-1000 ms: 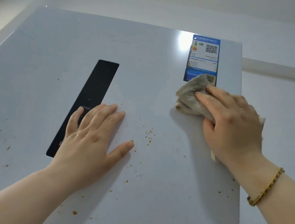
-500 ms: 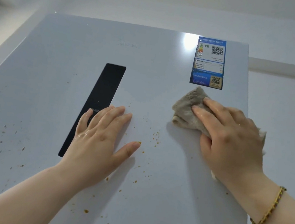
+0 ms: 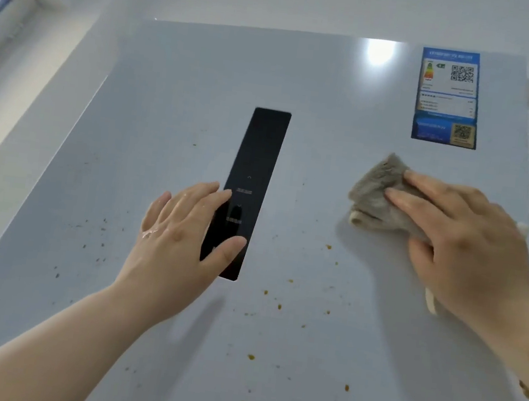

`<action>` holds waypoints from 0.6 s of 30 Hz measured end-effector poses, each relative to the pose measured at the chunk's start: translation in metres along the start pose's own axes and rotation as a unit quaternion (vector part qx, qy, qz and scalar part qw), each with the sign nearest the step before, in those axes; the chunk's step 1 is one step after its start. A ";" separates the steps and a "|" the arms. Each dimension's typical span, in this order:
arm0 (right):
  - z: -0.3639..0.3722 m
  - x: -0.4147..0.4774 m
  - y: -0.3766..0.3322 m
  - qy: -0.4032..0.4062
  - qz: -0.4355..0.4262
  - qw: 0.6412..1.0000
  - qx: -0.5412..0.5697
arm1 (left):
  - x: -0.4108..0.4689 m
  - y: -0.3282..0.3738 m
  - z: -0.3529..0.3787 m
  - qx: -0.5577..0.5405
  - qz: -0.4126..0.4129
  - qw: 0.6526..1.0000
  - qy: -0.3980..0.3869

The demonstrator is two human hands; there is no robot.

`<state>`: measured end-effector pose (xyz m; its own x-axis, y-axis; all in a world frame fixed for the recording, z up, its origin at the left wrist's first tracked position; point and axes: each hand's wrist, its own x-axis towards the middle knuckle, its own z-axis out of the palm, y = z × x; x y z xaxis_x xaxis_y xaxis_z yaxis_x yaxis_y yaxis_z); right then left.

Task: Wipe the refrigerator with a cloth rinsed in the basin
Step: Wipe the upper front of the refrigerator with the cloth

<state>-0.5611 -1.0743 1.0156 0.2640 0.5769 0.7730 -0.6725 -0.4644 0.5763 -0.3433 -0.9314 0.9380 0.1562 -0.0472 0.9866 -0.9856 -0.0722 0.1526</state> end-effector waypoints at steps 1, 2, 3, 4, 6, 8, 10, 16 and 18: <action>0.002 0.009 0.000 -0.001 0.022 1.000 -0.007 | 0.000 -0.008 -0.004 0.012 0.002 1.000 -0.003; 0.006 0.019 -0.003 -0.002 0.050 0.999 -0.014 | 0.000 -0.017 -0.008 0.023 0.001 1.000 -0.008; 0.011 0.029 -0.006 -0.006 0.083 0.996 -0.022 | 0.000 -0.025 -0.012 0.032 -0.004 0.999 -0.013; 0.015 0.037 -0.011 -0.014 0.117 0.993 -0.023 | -0.001 -0.032 -0.014 0.039 -0.012 0.999 -0.018; 0.021 0.050 -0.028 -0.018 0.149 0.989 -0.009 | -0.002 -0.045 -0.015 0.055 -0.027 0.997 -0.035; 0.025 0.051 -0.053 -0.009 0.111 0.994 0.001 | -0.002 -0.054 -0.014 0.069 -0.022 0.996 -0.055; 0.029 0.039 -0.080 -0.012 0.038 0.999 0.015 | -0.002 -0.058 -0.012 0.069 -0.016 0.995 -0.065; 0.024 0.027 -0.094 -0.040 -0.061 0.997 0.031 | -0.003 -0.063 -0.011 0.057 -0.004 0.996 -0.074; 0.023 0.035 -0.080 -0.039 -0.025 0.999 -0.001 | -0.004 -0.066 -0.012 0.059 0.003 0.995 -0.082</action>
<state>-0.4817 -1.0321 1.0028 0.3499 0.5447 0.7621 -0.6581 -0.4361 0.6138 -0.2799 -0.9142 0.9251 0.1674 -0.2096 0.9633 -0.9739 -0.1874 0.1285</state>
